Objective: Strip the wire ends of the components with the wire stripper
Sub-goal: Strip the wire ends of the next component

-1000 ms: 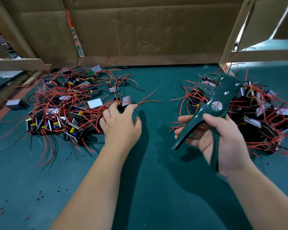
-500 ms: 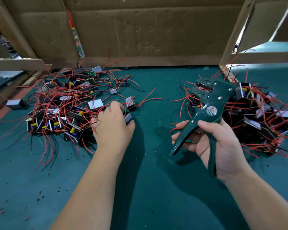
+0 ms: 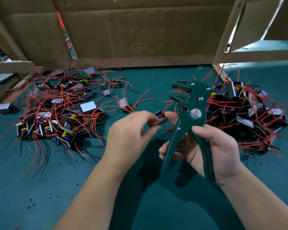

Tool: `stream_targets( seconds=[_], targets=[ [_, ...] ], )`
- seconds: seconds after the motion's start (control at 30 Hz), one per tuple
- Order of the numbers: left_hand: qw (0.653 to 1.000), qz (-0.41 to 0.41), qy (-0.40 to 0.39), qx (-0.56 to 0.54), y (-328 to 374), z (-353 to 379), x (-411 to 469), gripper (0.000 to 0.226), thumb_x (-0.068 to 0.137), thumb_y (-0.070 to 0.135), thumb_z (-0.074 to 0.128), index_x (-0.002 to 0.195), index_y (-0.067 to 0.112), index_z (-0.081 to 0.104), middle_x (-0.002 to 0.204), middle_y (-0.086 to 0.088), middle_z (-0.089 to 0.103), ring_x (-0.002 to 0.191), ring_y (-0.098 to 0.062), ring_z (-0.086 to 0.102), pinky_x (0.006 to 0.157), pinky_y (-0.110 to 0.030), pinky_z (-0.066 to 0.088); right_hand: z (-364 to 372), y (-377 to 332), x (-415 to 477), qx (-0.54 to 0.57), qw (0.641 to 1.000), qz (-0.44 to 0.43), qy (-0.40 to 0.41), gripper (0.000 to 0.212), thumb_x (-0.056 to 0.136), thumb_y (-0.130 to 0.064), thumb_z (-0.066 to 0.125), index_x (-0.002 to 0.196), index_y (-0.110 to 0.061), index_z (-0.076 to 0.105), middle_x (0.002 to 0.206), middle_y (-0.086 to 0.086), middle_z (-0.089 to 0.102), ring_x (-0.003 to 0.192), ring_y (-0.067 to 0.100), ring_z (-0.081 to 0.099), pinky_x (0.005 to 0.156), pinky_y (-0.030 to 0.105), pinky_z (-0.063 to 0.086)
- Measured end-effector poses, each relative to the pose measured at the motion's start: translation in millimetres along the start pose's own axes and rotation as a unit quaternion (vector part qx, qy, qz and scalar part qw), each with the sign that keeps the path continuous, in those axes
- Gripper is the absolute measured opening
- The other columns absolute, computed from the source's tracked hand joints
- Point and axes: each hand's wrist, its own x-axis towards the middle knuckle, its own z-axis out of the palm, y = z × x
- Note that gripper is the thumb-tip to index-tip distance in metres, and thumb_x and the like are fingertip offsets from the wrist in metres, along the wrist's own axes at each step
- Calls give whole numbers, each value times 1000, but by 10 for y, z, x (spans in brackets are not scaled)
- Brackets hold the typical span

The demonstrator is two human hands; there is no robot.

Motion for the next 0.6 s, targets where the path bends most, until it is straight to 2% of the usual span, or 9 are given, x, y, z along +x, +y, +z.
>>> stream_targets(
  seconds=[0.03,0.1,0.17,0.23,0.33,0.4,0.5,0.53,0.6],
  targets=[
    [999,-10,-30,-24,31,22,-15,13,77,25,72,88,19,69,81,12,70,58,-2,50,63,-26,47,-3,7,11,-14,1000,1,16,72,61,-20,74,127,1,56,87,24,65,71,42,65,69,51,55],
    [988,-50,-62,-129,76,30,-29,11,78,22,74,86,27,68,78,13,71,54,-5,58,57,-21,47,-17,22,35,-50,997,2,56,56,69,-14,58,123,-1,58,88,18,67,70,40,65,67,50,56],
    [951,-125,-77,-272,89,3,-19,20,77,15,76,83,31,67,75,9,73,52,-5,61,53,-16,47,-28,29,49,-59,996,6,69,46,71,-15,51,114,-4,62,86,13,69,70,37,65,66,47,57],
    [911,-198,-77,-353,78,-20,6,20,77,14,76,85,28,66,72,1,73,50,-10,63,46,-17,46,-25,29,50,-51,997,17,64,43,70,-16,54,111,-4,63,88,17,69,69,37,66,66,47,57],
    [889,-298,15,-346,14,17,52,17,84,6,70,85,19,59,75,-6,68,50,-9,62,40,-19,43,-12,52,55,-43,997,40,52,62,58,-24,74,114,-1,63,97,21,64,69,41,66,66,52,55],
    [874,-341,38,-344,-19,46,76,13,88,6,66,91,17,60,86,-3,64,61,-6,62,46,-18,47,-5,68,60,-46,996,50,50,69,56,-25,73,118,2,59,103,20,63,69,42,65,67,54,55],
    [865,-328,-30,-380,-31,86,69,15,91,15,61,106,15,64,98,2,69,84,-3,64,72,-19,53,9,77,57,-31,998,45,27,73,55,-24,78,120,4,59,104,18,65,69,44,65,68,56,53],
    [869,-309,-57,-383,-16,91,60,19,92,17,58,109,12,64,97,3,70,87,-3,64,81,-20,52,20,73,53,-22,999,45,16,78,53,-27,82,120,5,58,102,18,66,69,44,65,67,56,53],
    [870,-274,-84,-401,37,98,41,19,94,17,53,105,8,66,84,6,73,81,-4,66,80,-18,50,42,72,49,-15,999,49,0,83,53,-29,83,121,8,55,93,19,66,69,44,64,67,55,53]
  ],
)
